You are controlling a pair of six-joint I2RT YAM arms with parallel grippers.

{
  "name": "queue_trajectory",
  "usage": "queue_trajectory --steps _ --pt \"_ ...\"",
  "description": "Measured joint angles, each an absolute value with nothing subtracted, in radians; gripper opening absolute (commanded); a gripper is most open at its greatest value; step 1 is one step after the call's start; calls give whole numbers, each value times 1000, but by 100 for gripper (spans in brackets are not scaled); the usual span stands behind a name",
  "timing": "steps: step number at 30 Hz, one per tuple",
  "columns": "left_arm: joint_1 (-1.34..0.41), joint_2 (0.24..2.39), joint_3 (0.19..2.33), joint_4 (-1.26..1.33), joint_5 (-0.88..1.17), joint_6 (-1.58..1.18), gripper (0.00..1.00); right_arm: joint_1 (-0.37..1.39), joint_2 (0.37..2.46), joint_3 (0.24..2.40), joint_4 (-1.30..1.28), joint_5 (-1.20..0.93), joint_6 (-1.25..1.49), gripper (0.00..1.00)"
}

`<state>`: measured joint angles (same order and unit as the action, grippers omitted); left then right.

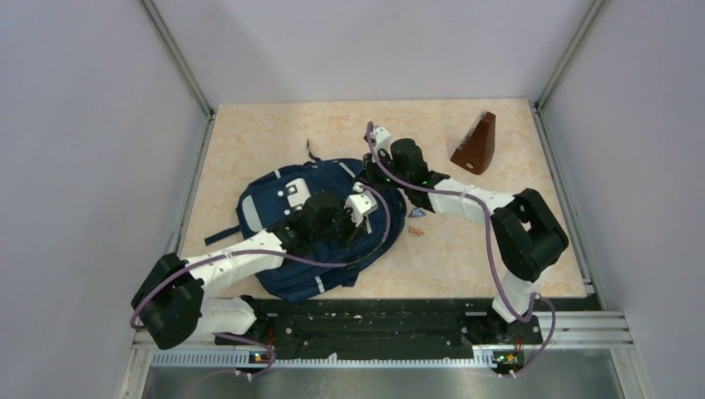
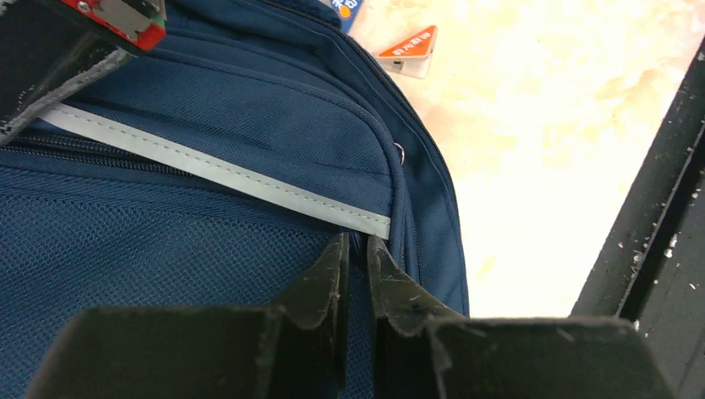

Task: Pack the student bag
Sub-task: Unzip the student bag at the center of the board.

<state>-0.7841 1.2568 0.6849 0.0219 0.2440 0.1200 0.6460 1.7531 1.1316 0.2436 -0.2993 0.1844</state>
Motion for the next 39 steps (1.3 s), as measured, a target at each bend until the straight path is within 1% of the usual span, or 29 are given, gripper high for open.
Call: queue_trajectory --steps 6,7,8,9,12,14,17,20,22,26,30,32,33,34,39 --pt "-802 1222 664 22 237 82 0 649 1742 1105 242 -274 182 0" --pt "-804 1209 661 21 237 69 4 649 1739 1104 242 -268 182 0" --pt "-807 1194 660 19 230 51 11 649 1736 1103 242 -265 181 0" --pt "-810 1181 660 15 231 27 22 650 1732 1100 247 -256 178 0" --pt "-840 1145 666 -61 213 -63 44 650 1720 1100 256 -216 169 2" --pt "-852 1140 686 -120 170 -113 54 651 1713 1100 255 -193 159 5" --pt "-847 1141 730 -197 63 -192 63 652 1705 1098 248 -149 138 7" --pt "-828 1141 776 -238 -26 -267 65 652 1699 1084 246 -101 118 6" --pt "-808 1142 799 -241 -75 -315 66 653 1696 1071 247 -72 111 0" --pt "-754 1147 812 -212 -146 -396 68 653 1696 1055 247 -43 113 0" --pt "-704 1204 827 -157 -187 -451 76 653 1695 1052 250 -39 134 0" --pt "-693 1250 852 -147 -207 -462 79 653 1695 1046 257 -39 140 0" --pt "-691 1275 865 -141 -216 -464 79 653 1695 1044 257 -38 142 4" --pt "-691 1298 879 -138 -224 -466 80 653 1695 1040 259 -37 145 11" --pt "-685 1363 940 -134 -254 -461 81 652 1695 1035 247 -21 163 37"
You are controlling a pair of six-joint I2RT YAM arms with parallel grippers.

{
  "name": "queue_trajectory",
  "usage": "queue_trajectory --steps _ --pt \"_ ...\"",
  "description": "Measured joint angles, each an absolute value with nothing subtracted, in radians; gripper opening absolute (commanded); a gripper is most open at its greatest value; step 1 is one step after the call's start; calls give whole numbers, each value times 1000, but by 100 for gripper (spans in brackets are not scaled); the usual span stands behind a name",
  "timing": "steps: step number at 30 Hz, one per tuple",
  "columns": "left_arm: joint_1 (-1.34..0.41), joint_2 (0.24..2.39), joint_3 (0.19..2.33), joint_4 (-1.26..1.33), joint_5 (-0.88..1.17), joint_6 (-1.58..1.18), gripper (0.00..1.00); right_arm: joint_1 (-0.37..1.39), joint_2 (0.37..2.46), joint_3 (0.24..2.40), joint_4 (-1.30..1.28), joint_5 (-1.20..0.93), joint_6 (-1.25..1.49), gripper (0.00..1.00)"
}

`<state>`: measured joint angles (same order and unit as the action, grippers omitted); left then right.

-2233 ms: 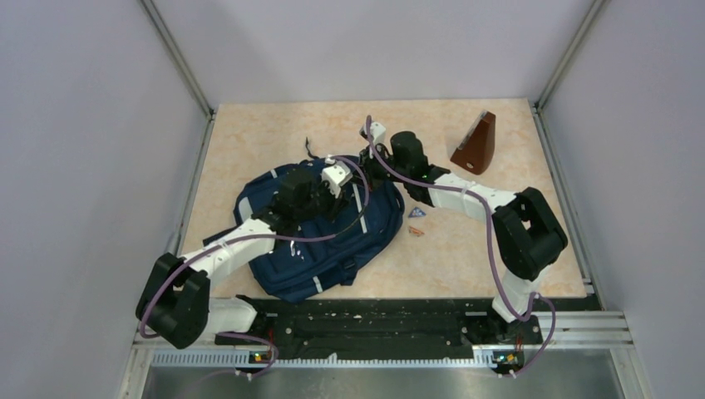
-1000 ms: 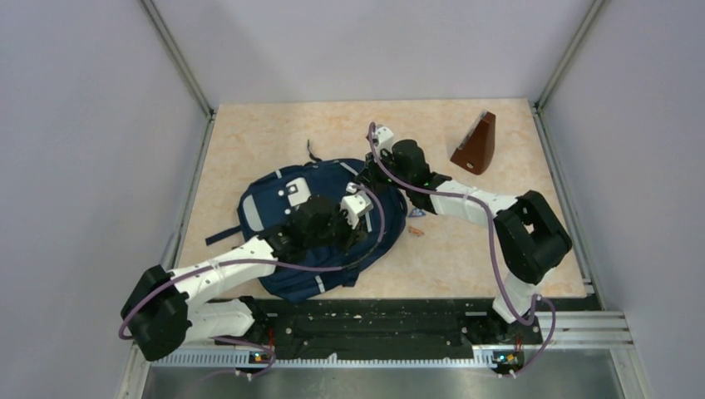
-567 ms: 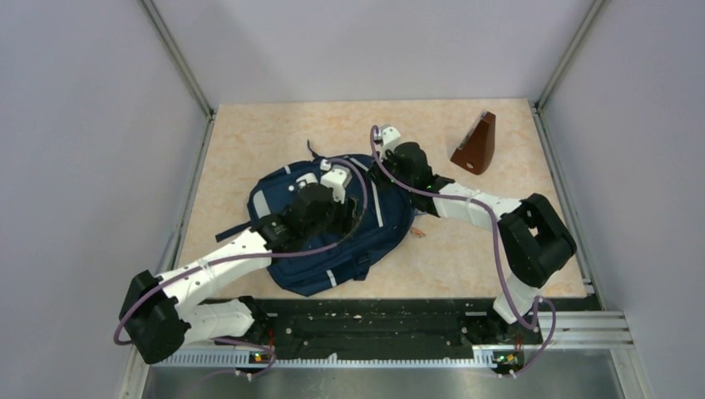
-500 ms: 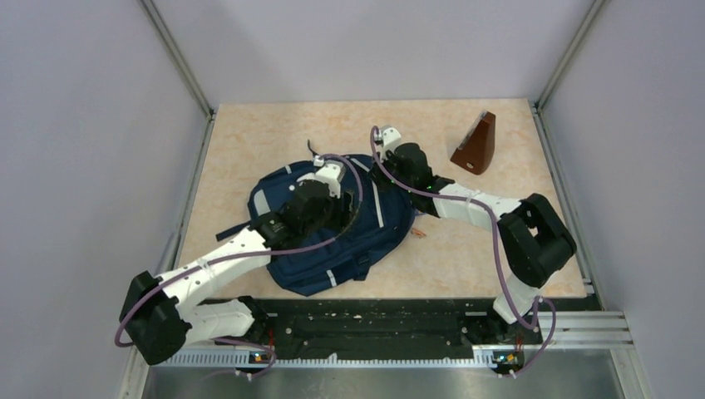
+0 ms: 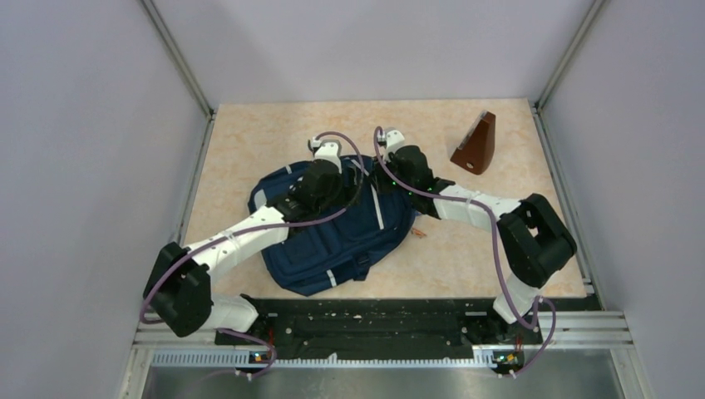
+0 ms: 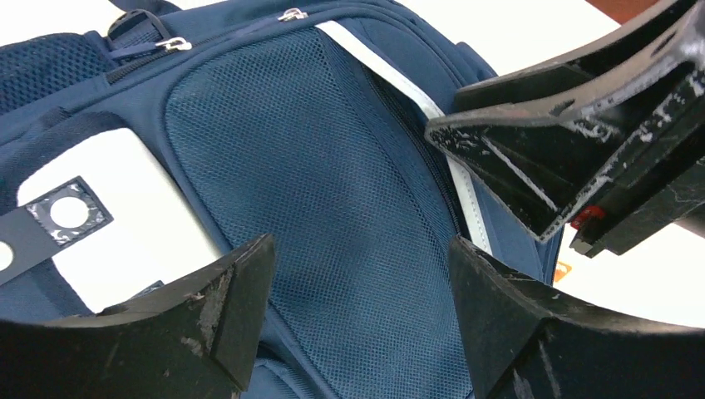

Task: Pack the student bag
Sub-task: Unzip the student bag at the center of the board, then pick up the personal item from the center of the board.

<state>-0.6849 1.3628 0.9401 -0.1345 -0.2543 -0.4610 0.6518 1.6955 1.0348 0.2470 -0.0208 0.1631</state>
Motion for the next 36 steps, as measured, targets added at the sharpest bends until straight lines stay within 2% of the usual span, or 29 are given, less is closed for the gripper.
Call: queue_trajectory --steps 3,5,11,16,28,36 --pt "-670 1349 939 -132 -256 -462 81 646 1681 1034 212 -12 185 50" --pt "-651 1322 925 -122 -253 -467 81 637 1652 1034 182 -12 199 54" --pt "-572 1207 833 -95 -218 -505 82 621 1551 1037 136 -95 224 56" --pt "-538 1180 775 -83 -198 -530 82 645 1548 1061 95 -179 236 56" --pt "-516 1190 727 -37 -184 -557 80 737 1765 1220 12 -170 224 56" --pt "-501 1283 709 46 -183 -559 73 737 1824 1313 -101 -40 220 61"
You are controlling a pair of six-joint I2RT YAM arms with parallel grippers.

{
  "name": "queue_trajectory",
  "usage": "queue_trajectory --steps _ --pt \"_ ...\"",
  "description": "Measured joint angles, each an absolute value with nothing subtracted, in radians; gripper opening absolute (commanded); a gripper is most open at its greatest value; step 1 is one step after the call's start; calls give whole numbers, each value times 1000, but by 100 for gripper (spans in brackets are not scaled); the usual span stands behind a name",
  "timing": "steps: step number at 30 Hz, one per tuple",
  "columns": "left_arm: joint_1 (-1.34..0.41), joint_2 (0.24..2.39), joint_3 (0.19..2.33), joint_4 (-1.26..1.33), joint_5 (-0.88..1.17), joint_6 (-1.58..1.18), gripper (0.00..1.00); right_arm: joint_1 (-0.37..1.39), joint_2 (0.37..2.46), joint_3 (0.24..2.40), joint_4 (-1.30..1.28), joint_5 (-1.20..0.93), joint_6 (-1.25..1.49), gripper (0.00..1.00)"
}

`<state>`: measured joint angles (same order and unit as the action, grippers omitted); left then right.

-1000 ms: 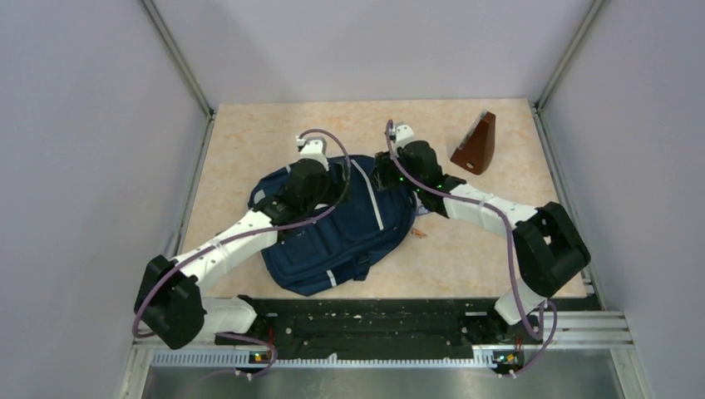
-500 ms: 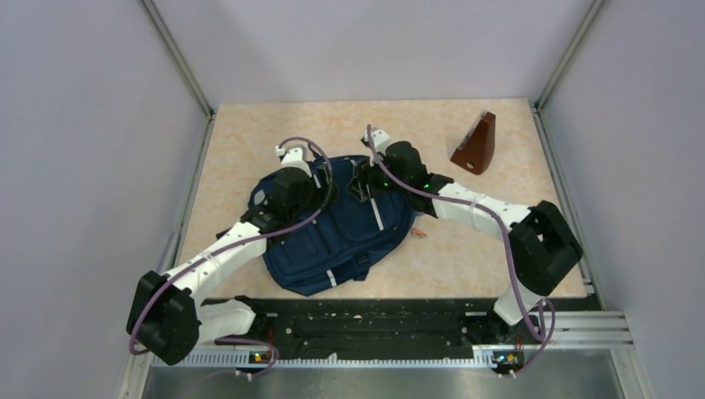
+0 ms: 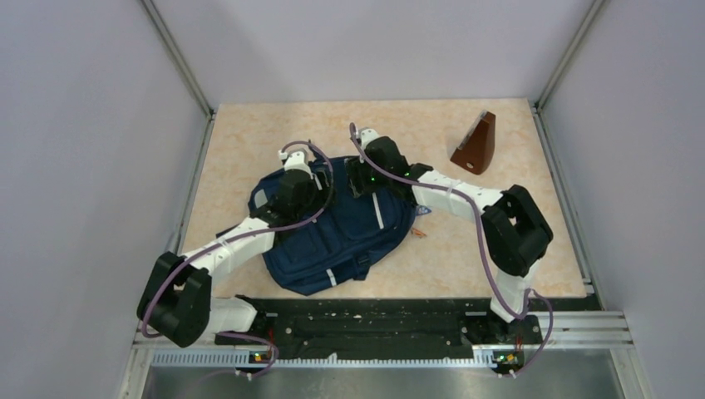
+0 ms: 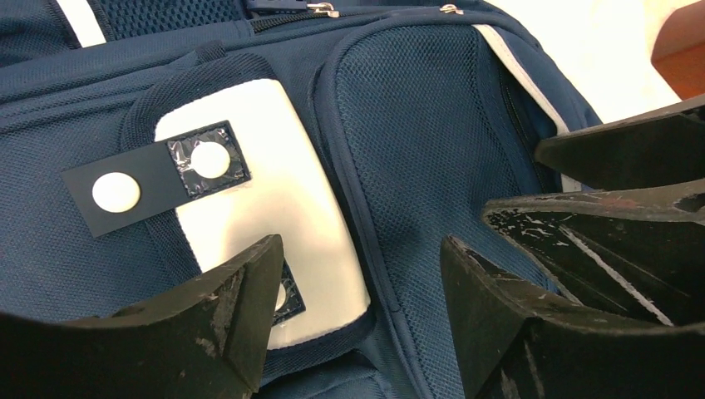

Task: Pack the student bag
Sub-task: Pick up the personal item from the center of the board.

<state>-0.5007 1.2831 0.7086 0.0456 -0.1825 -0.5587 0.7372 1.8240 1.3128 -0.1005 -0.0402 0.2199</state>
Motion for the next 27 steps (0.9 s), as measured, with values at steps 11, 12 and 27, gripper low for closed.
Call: queue_trajectory --steps 11,12,27 --pt "-492 1301 684 108 -204 -567 72 737 1914 1411 -217 23 219 64" --pt "-492 1302 682 112 -204 -568 72 736 1919 1416 -220 19 220 64" --pt "-485 1297 677 120 -187 -554 71 637 1934 1387 -175 -326 274 34"
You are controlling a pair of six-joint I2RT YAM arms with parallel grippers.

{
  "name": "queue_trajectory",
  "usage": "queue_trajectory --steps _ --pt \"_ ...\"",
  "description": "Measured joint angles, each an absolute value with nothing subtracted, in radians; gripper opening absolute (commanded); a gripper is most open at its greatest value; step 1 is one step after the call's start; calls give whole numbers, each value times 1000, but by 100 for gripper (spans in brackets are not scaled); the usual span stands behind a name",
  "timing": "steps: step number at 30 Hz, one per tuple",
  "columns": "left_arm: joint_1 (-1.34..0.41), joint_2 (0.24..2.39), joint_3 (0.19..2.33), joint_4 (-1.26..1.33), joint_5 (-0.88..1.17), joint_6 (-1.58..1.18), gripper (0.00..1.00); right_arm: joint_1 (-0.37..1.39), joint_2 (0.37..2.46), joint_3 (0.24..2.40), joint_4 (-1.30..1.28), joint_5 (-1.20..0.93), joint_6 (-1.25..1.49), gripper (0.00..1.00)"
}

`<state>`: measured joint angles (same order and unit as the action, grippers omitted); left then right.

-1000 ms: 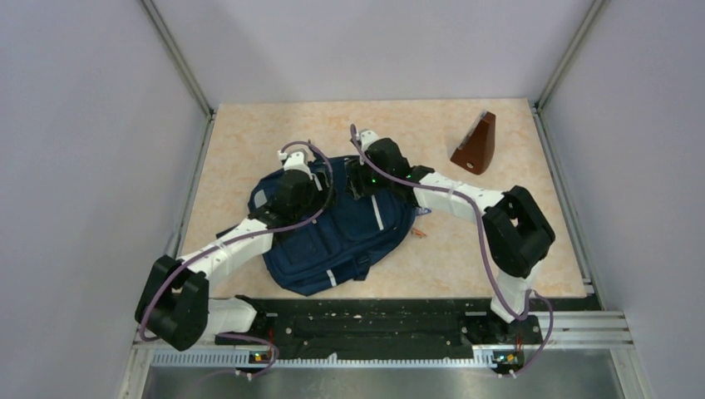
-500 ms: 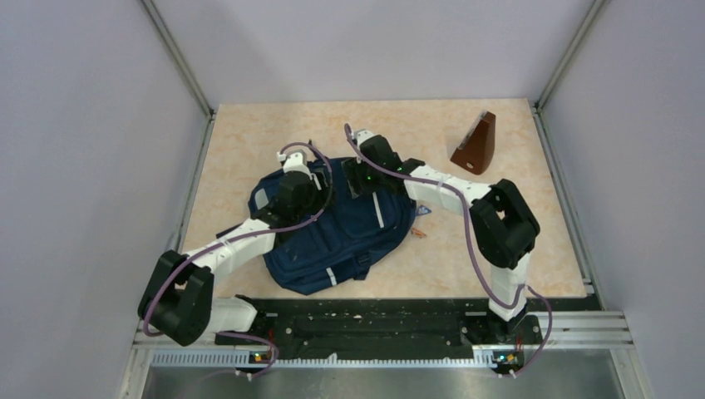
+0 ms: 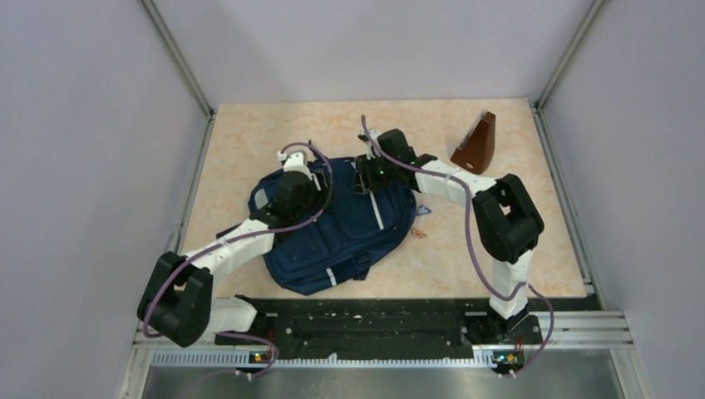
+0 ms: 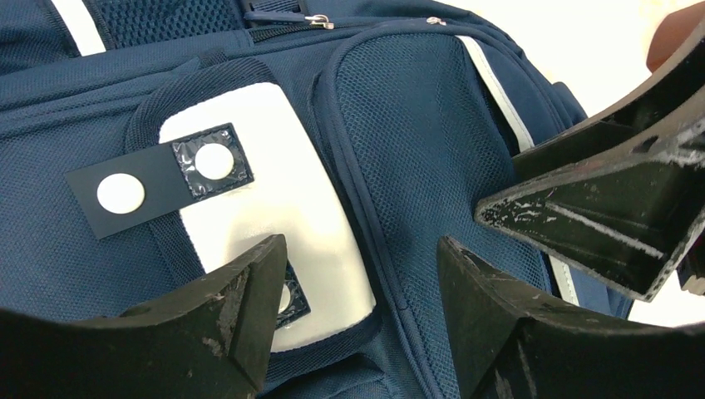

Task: Pack the student bag
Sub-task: Pick up the personal item from the center of the board.

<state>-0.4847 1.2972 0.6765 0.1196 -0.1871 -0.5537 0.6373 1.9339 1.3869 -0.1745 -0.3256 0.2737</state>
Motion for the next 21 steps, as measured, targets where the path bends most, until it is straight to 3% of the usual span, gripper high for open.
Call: queue_trajectory --steps 3,5,13,21 --pt "-480 1289 677 111 -155 -521 70 625 1935 1380 -163 -367 290 13" --pt "-478 1283 677 110 -126 -499 70 617 1934 1373 -150 -385 306 8" --pt "-476 1267 704 96 1 -480 70 607 1885 1323 -92 -445 361 7" --pt "-476 1393 926 50 18 -532 71 607 1814 1252 -15 -494 350 3"
